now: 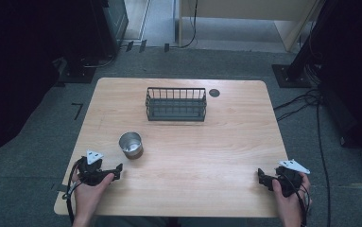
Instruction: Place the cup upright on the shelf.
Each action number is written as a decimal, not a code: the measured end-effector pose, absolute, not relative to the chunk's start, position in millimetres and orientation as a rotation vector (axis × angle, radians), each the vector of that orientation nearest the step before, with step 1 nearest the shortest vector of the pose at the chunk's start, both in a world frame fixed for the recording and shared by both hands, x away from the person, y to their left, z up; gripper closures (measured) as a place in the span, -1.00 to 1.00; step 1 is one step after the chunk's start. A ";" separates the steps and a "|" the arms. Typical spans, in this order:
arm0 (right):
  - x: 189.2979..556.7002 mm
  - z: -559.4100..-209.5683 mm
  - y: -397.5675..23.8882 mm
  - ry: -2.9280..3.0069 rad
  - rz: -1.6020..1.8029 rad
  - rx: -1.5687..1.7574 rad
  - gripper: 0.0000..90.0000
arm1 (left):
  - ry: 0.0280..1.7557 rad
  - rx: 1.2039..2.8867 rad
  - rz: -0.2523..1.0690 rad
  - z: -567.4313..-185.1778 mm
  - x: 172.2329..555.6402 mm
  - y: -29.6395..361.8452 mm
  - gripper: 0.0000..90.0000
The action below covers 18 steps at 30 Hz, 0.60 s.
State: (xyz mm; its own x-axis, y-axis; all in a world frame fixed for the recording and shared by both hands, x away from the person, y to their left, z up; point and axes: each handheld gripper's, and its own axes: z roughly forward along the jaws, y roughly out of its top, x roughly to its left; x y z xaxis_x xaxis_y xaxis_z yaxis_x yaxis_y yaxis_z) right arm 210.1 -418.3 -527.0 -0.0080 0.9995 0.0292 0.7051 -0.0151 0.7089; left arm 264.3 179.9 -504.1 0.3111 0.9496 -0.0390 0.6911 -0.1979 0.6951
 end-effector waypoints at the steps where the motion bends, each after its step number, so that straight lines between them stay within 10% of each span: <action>1: 210.1 -527.0 -418.3 1.764 0.764 1.771 -1.00 | 1.449 1.966 0.542 -504.1 264.3 179.9 -1.00; 18: 210.1 -527.0 -418.4 1.764 0.764 1.771 -1.00 | 1.347 1.984 0.488 -484.8 285.5 141.9 -1.00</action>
State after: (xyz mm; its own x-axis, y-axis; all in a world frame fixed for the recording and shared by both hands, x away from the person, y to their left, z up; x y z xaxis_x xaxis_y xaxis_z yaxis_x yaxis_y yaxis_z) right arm 210.1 -418.4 -527.0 -0.0083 0.9995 0.0292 0.7052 -0.0149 0.7088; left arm 285.5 141.9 -484.8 0.3937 0.9169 -0.0662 0.6619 -0.2328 0.7125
